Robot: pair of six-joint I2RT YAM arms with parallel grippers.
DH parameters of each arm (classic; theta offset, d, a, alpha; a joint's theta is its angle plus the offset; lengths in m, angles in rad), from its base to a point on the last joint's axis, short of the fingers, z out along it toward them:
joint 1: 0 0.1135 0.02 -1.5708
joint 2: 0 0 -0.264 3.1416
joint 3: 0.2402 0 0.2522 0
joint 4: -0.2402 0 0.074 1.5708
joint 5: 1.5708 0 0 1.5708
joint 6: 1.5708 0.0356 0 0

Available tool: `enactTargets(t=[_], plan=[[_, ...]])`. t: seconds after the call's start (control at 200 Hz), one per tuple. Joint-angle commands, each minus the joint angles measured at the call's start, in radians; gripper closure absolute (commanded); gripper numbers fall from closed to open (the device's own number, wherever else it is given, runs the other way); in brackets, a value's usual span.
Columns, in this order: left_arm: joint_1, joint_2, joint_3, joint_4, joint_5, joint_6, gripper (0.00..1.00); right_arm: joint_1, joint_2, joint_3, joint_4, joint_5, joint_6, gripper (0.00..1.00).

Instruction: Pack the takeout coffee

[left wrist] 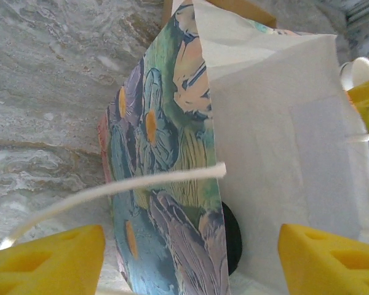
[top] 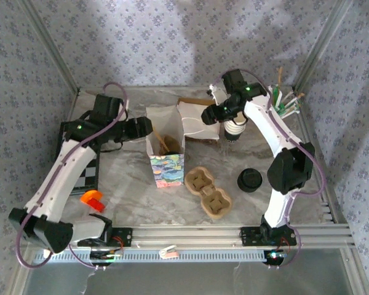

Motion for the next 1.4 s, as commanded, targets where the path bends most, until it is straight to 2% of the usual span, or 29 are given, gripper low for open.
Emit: enactTargets(t=[0.0, 0.195, 0.3, 0.475, 0.565, 0.99, 1.029, 1.069, 1.179, 1.394], plan=[[-0.005, 0.044, 0.063, -0.021, -0.029, 0.036, 0.31, 0.01, 0.018, -0.009, 0.027, -0.017, -0.027, 0.45], [-0.021, 0.116, 0.104, -0.033, -0.037, 0.062, 0.5, 0.021, 0.026, -0.038, 0.058, -0.007, -0.025, 0.51], [-0.022, 0.141, 0.125, -0.056, -0.074, 0.063, 0.67, 0.036, 0.033, -0.058, 0.078, 0.007, -0.024, 0.53], [-0.02, 0.141, 0.156, -0.105, -0.151, 0.064, 0.94, 0.063, 0.066, -0.067, 0.105, 0.028, -0.037, 0.52], [-0.015, 0.14, 0.175, -0.139, -0.186, 0.064, 1.0, 0.08, 0.089, -0.064, 0.117, 0.031, -0.047, 0.49], [0.08, 0.072, 0.14, -0.2, -0.189, 0.056, 0.98, 0.188, 0.209, -0.002, 0.157, 0.187, -0.131, 0.24], [0.084, 0.073, 0.141, -0.202, -0.184, 0.056, 0.95, 0.195, 0.219, 0.002, 0.166, 0.206, -0.134, 0.22], [0.086, 0.072, 0.145, -0.2, -0.18, 0.056, 0.85, 0.201, 0.229, 0.011, 0.168, 0.217, -0.134, 0.2], [0.087, 0.071, 0.155, -0.208, -0.174, 0.061, 0.69, 0.214, 0.262, 0.045, 0.151, 0.259, -0.141, 0.17], [0.091, 0.041, 0.172, -0.23, -0.189, 0.064, 0.63, 0.224, 0.303, 0.079, 0.136, 0.314, -0.15, 0.19]])
